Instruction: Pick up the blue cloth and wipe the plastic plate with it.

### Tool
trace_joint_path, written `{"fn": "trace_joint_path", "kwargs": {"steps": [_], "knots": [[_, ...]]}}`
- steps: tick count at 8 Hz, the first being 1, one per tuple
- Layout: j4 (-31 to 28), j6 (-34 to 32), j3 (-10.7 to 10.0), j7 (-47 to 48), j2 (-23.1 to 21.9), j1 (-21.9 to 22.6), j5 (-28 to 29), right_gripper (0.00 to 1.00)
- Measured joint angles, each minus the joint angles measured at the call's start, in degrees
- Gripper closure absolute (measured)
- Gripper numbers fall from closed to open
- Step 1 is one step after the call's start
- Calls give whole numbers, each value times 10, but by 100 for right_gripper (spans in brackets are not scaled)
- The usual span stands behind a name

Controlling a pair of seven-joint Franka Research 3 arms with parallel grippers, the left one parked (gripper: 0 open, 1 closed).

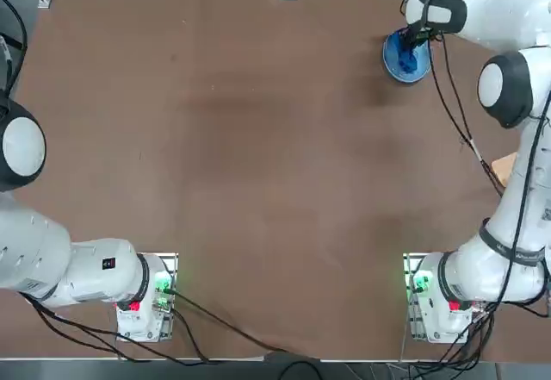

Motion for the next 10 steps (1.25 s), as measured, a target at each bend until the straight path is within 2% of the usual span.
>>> {"fn": "trace_joint_path", "kwargs": {"steps": [3,5,8,10], "knots": [[-2,-2,1,-24,1,-35,-25,94],[-16,-10,2,-25,-8,-34,-29,94],[-36,-97,5,1,-29,-11,-29,94],[-39,-106,5,43,-31,18,-29,94]]}}
